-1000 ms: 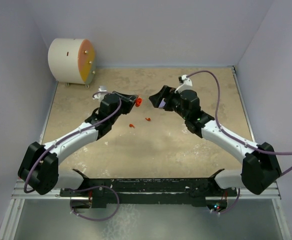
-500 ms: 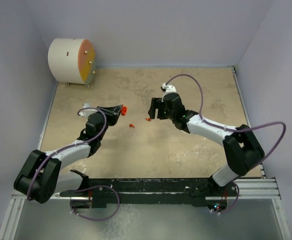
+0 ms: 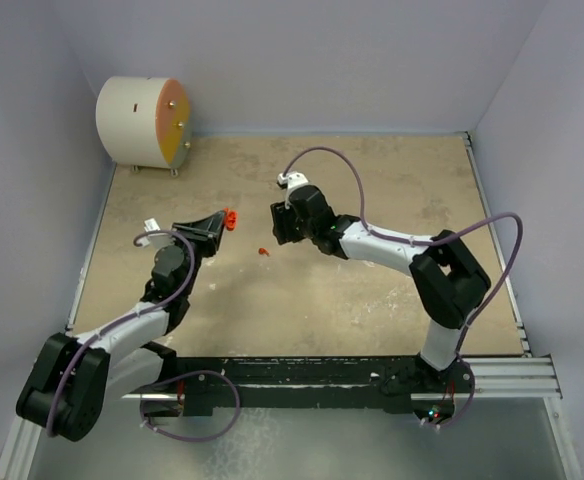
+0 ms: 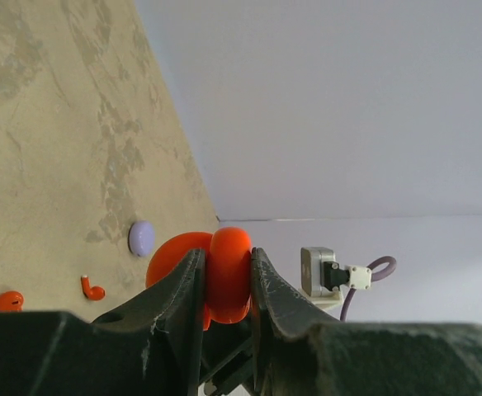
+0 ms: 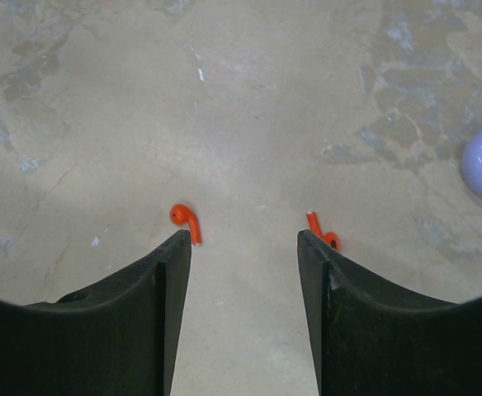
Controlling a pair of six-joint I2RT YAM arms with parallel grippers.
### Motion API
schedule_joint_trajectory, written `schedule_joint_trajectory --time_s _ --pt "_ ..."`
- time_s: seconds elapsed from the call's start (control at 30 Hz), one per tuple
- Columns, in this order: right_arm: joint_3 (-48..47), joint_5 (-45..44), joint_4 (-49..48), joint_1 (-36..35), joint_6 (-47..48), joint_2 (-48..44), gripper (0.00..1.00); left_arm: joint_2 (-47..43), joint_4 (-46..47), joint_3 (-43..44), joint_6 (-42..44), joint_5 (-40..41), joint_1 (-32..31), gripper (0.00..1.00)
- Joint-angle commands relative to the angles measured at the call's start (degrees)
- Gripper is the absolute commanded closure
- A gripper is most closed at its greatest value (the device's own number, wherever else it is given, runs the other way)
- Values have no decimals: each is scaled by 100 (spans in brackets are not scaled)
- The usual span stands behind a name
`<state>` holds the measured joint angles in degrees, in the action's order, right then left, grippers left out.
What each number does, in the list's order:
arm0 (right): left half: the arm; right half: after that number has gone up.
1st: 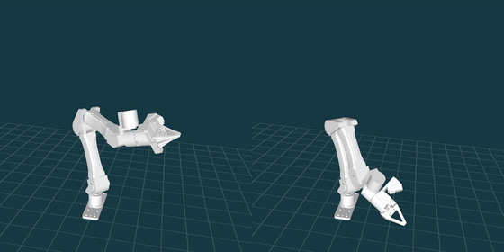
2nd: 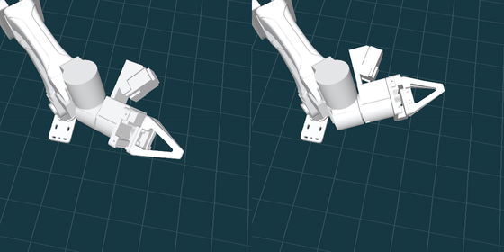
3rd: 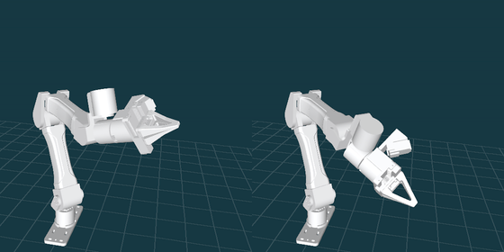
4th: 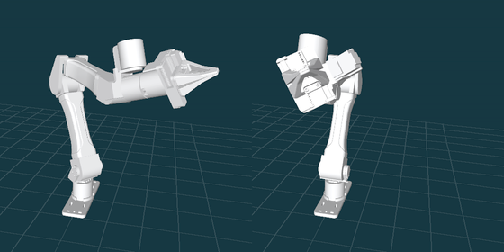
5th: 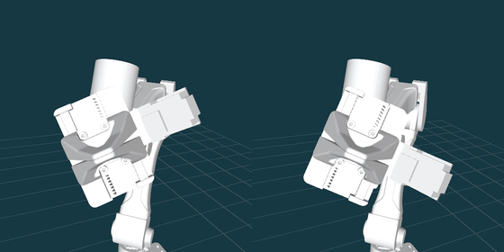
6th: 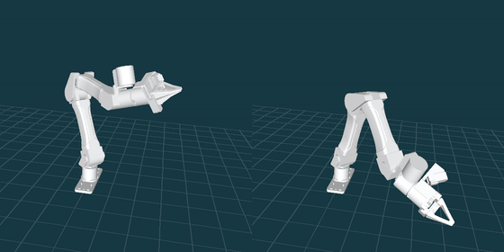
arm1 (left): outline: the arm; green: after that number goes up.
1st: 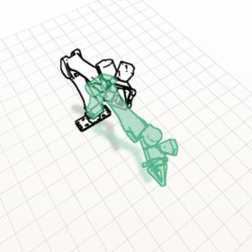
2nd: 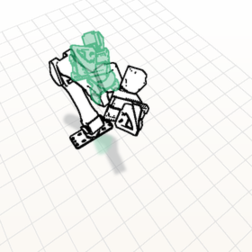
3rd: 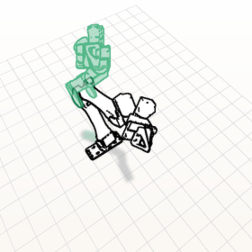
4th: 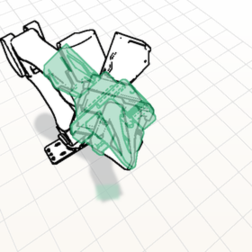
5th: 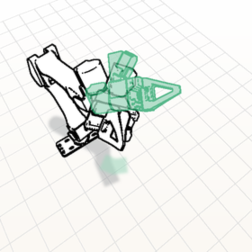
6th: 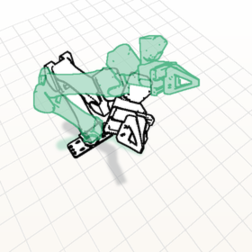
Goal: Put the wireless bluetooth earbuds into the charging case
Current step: Pick up the earbud from the center of the board.
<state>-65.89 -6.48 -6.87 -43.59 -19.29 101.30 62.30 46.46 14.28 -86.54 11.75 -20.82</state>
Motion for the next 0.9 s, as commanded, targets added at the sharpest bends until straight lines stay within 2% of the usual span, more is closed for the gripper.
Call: schedule_joint_trajectory --time_s 0.0,0.33,0.87 --pt "-650 -39 141 -132 492 300 45 -632 -63 -257 -117 326 171 100" --pt "-1252 -100 576 -437 715 927 46 -1313 -457 -493 -147 436 289 100" --pt "-1530 -169 660 -728 621 1327 49 -966 -294 -358 -170 146 350 100"
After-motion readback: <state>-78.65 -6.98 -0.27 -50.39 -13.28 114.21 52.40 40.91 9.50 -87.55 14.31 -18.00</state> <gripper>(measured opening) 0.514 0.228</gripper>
